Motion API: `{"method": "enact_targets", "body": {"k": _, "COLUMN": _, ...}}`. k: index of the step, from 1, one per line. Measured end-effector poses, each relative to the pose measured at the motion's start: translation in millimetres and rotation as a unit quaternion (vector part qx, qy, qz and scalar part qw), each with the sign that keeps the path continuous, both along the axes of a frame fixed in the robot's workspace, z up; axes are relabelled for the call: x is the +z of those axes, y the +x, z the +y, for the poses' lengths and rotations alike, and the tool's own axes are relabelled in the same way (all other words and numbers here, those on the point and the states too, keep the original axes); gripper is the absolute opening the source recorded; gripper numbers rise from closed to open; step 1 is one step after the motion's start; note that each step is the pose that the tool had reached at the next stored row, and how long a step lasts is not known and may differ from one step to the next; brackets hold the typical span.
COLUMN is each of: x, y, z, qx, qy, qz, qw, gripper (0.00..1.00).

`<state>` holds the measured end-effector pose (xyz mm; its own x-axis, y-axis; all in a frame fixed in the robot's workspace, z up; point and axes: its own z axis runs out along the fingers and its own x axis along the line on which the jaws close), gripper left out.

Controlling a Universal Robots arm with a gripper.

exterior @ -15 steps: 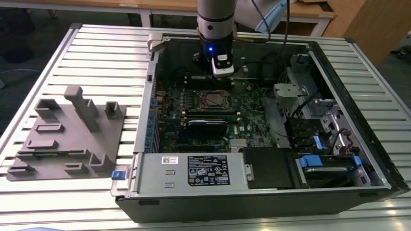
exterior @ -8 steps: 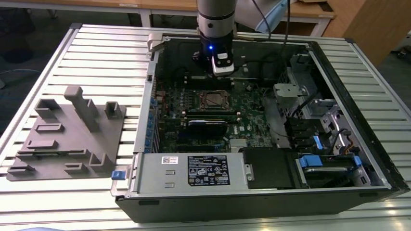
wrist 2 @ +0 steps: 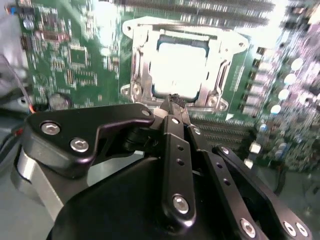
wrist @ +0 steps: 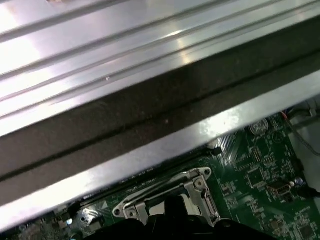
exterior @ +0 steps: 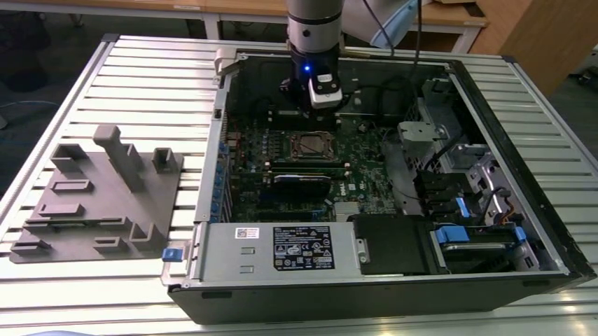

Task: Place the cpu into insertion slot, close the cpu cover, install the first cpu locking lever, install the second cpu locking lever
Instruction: 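Install the first cpu locking lever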

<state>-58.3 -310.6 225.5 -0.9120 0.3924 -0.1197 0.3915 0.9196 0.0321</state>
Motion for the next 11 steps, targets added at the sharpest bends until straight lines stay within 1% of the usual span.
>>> {"method": "enact_targets", "body": {"k": 1, "x": 0.0, "y": 0.0, "z": 0.0, "qx": 0.0, "qy": -0.0033, "qz": 0.0, "qw": 1.0, "gripper": 0.11}}
{"method": "enact_targets", "body": {"k": 4, "x": 0.0, "y": 0.2, "z": 0.0, "qx": 0.004, "qy": -0.0032, "qz": 0.0001, "qw": 1.0, "gripper": 0.11}}
{"method": "enact_targets", "body": {"k": 6, "x": -0.1, "y": 0.3, "z": 0.0, "qx": 0.011, "qy": -0.0029, "qz": 0.0, "qw": 0.9999, "gripper": 0.11}}
{"method": "enact_targets", "body": {"k": 10, "x": -1.0, "y": 0.3, "z": 0.0, "qx": 0.037, "qy": -0.003, "qz": 0.0, "qw": 0.9993, "gripper": 0.11}}
{"method": "enact_targets", "body": {"k": 11, "x": -1.4, "y": 0.3, "z": 0.0, "qx": 0.042, "qy": -0.0041, "qz": 0.0007, "qw": 0.9991, "gripper": 0.11}}
